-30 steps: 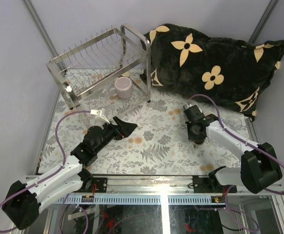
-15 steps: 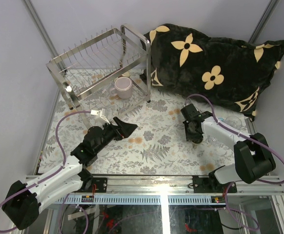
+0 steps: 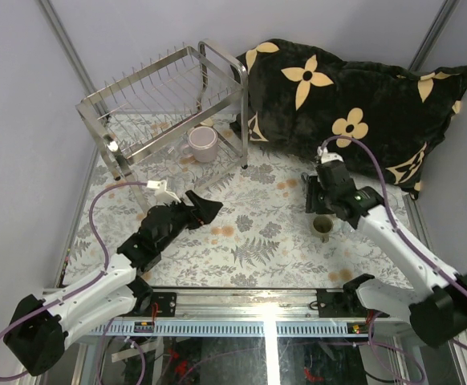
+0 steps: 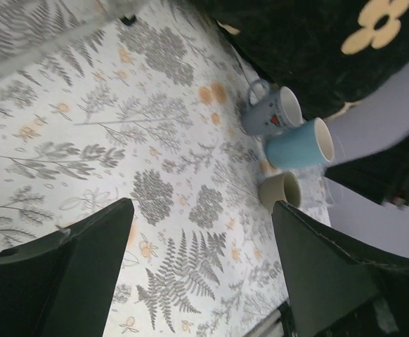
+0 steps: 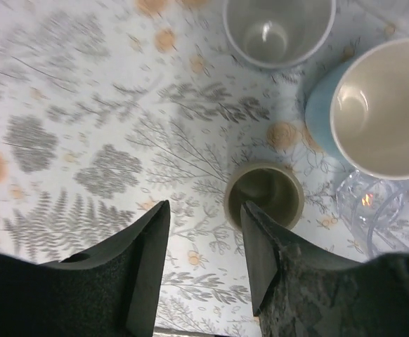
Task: Unload the cups from the dish rack
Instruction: Place the cup at the center of the board, then unload the cup from the dish rack.
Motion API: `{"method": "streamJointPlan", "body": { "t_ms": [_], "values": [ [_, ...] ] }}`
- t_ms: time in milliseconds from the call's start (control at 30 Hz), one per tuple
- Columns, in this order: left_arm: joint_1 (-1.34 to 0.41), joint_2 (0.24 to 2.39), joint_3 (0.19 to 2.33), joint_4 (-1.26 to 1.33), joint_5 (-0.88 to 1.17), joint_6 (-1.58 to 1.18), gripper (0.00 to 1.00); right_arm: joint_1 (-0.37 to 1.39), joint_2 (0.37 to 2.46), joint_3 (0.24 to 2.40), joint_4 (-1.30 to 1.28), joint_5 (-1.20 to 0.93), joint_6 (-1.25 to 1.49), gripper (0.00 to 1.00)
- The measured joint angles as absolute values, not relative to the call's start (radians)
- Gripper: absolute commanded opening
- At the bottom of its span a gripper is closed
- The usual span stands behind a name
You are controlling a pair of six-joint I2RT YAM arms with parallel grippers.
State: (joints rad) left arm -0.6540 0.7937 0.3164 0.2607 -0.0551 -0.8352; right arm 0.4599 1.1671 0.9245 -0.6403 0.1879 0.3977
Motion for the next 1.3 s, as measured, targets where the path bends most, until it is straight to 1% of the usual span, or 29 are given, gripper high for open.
{"method": "streamJointPlan", "body": {
  "t_ms": [133, 233, 400, 533, 867, 1067, 1300],
  "values": [
    [-0.654, 0.803, 0.358, 0.216, -0.163, -0.807, 0.8, 0.46, 1.009, 0.901, -0.551, 0.152, 0.401, 0.6],
    [-0.654, 0.84, 0.395, 0.209, -0.238, -0.785, 0.77, 0.46, 0.89, 0.838, -0.448, 0.121, 0.411, 0.6],
    [-0.655, 1.029, 0.512, 0.205, -0.366, -0.706, 0.77, 0.46, 0.762, 0.725, -0.305, 0.076, 0.438, 0.6],
    [-0.656, 1.194, 0.639, 0.195, -0.458, -0.651, 0.79, 0.46, 0.748, 0.681, -0.24, 0.032, 0.45, 0.61],
    [-0.66, 1.468, 0.867, 0.201, -0.643, -0.503, 0.84, 0.46, 0.743, 0.64, -0.125, -0.055, 0.453, 0.64],
    [-0.633, 1.575, 0.867, 0.247, -0.682, -0.463, 0.85, 0.46, 0.724, 0.621, -0.1, -0.074, 0.451, 0.64],
    [-0.576, 1.626, 0.815, 0.379, -0.701, -0.381, 0.92, 0.46, 0.705, 0.602, -0.072, -0.101, 0.451, 0.64]
  ]
}}
